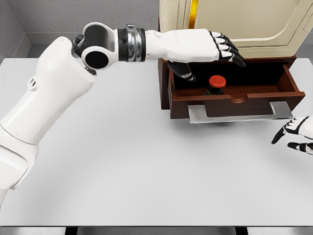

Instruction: Put the switch into the drawer with left arm, and close the drawer with right arm

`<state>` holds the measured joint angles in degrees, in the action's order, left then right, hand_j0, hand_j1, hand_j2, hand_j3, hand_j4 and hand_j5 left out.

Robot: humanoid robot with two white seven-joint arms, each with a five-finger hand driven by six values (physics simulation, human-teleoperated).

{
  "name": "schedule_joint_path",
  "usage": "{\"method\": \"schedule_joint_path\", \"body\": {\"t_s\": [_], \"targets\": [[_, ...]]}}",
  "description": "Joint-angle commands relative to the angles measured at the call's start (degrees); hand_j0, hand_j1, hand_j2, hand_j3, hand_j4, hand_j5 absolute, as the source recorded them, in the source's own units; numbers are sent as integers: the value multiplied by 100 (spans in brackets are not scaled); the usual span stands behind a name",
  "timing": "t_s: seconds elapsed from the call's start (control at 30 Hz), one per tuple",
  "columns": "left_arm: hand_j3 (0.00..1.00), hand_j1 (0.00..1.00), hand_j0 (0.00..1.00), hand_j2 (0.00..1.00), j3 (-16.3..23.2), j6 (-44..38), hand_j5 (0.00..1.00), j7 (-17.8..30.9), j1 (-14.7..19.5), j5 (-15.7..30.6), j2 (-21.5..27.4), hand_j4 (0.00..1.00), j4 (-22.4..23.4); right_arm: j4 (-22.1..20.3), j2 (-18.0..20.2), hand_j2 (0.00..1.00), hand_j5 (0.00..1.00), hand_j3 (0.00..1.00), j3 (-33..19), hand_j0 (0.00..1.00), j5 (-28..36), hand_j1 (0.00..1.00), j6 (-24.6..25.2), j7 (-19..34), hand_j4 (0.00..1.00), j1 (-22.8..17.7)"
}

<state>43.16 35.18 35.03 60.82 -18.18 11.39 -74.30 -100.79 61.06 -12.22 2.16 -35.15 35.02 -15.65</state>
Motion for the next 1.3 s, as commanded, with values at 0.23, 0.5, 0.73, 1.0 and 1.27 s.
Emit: {"method": "schedule_joint_path", "body": {"t_s": [0.23,0.5,0.73,1.0,1.27], "targets": [[100,100,100,100,2460,-18,100,-3,606,3838,2280,100,-2440,-2,20,58,58,58,264,58,30,58,15,-2,58,35],[100,100,100,100,2724,-3359,100,-3,870,6555,2210,100,-2476,7,3,58,58,58,317,58,21,58,15,-2,58,-26],[100,100,100,100,2627,-5152,100,-1245,1028,7223,2131,100,-2440,16,2,60,60,60,317,60,3,60,15,-2,60,-141],[100,100,100,100,2460,-5398,100,-1174,1020,7970,1551,100,-1255,7,2,60,60,60,317,60,3,60,15,-2,60,-79],[100,100,100,100,2513,-5381,100,-1174,914,7953,1428,100,-1245,7,-15,60,60,60,317,60,3,60,15,-2,60,-79]]}}
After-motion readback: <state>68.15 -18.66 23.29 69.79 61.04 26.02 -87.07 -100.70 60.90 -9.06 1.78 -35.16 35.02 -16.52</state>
